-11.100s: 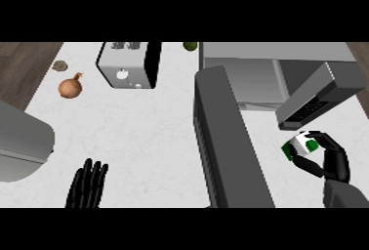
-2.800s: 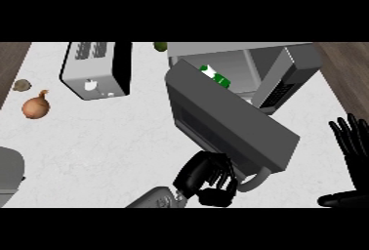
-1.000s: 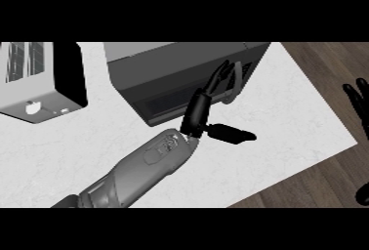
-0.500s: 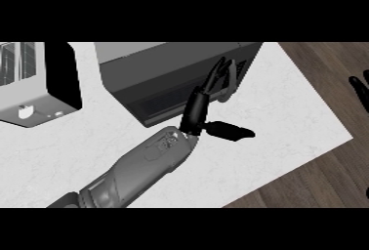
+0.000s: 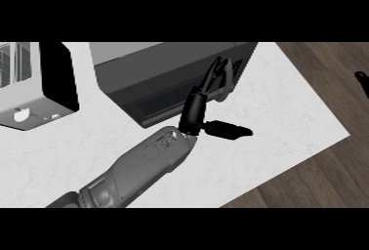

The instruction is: Pick up the milk, place it into the microwave and close the microwave

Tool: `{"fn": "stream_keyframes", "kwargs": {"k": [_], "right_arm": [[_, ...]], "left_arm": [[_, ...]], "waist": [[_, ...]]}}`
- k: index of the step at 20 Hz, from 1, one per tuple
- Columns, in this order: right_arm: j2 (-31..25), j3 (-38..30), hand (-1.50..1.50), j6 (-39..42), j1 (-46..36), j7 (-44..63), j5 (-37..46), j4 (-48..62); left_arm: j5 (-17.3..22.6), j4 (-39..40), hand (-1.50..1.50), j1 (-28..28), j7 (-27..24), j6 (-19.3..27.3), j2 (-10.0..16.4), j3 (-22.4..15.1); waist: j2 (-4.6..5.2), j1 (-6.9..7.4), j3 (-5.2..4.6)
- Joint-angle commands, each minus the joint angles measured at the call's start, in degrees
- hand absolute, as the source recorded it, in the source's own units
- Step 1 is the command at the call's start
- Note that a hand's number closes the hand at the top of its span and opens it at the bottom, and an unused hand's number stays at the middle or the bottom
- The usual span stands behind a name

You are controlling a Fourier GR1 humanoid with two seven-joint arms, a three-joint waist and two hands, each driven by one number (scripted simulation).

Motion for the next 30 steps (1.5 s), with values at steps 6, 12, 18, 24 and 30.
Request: {"fn": "stream_keyframes", "kwargs": {"k": [6, 12, 18, 24, 30], "right_arm": [[-1.63, -0.33, -1.50, 1.08, -1.33, 1.31, -2.06, 0.80], [-2.40, -0.46, -1.50, 1.56, -1.66, 2.08, -3.26, 1.19], [-3.08, 0.02, -1.50, 2.49, -2.43, 3.07, -4.84, 1.17], [-3.44, 0.27, -1.50, 2.90, -3.29, 3.63, -5.78, 1.58], [-4.20, 0.48, -1.50, 3.68, -3.07, 4.50, -7.07, 1.47]], "left_arm": [[3.49, 3.50, -1.50, -3.60, -0.60, 0.48, -0.31, 1.30], [5.12, 4.12, -1.50, -3.56, -2.37, 0.14, -0.31, 0.81], [6.31, 4.86, -1.50, -3.60, -3.84, 0.36, -0.31, 0.33], [7.50, 5.43, -1.50, -4.53, -4.68, -0.25, -0.31, -0.24], [9.22, 8.20, 1.50, -4.75, -1.41, -2.60, -0.30, -1.29]], "waist": [[0.51, -0.73, 0.11], [0.50, -0.87, 0.07], [0.43, -0.97, 0.01], [0.58, -0.84, 0.09], [0.73, -1.30, 0.39]]}}
